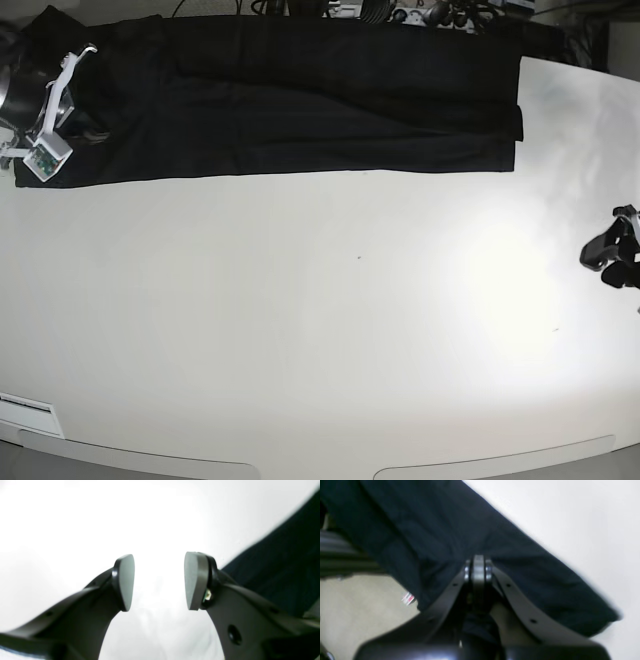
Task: Fold the T-shirt properly
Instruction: 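Drag the folded strip with the right gripper along the table, then grasp the strip's end with the left gripper and fold it inward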
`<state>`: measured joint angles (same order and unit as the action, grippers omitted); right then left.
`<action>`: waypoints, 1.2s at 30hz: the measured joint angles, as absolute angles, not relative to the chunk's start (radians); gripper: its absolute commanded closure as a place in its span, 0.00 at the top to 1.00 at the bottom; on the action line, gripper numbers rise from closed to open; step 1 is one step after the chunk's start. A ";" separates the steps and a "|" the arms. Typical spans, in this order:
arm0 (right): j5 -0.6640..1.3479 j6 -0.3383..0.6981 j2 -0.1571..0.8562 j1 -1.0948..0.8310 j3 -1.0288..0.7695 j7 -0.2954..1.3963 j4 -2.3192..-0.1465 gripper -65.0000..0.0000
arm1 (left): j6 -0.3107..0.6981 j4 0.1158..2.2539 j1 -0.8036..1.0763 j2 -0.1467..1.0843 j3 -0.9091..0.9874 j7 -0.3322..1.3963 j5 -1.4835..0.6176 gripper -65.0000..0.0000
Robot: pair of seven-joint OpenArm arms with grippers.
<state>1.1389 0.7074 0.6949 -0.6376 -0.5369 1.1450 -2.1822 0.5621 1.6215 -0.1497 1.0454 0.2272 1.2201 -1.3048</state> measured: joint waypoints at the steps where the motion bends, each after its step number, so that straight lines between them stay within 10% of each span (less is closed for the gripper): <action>1: 1.090 0.696 0.666 -0.641 -0.523 1.079 -2.135 0.00 | 0.561 1.621 -0.145 1.037 0.230 1.221 -1.303 0.51; 16: 0.543 0.690 0.638 -0.362 -0.051 0.810 -1.768 0.00 | 0.561 1.621 -0.075 0.965 0.230 1.227 -1.297 0.51; 36: 0.155 -0.076 0.471 -0.221 -0.100 0.850 -1.639 0.00 | 0.554 1.620 -0.074 0.942 0.231 1.226 -1.278 0.51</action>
<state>0.1547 -0.0765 0.4706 -0.2211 -0.1001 0.8505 -1.6394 0.5537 1.6203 -0.0742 0.9424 0.2306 1.2263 -1.2781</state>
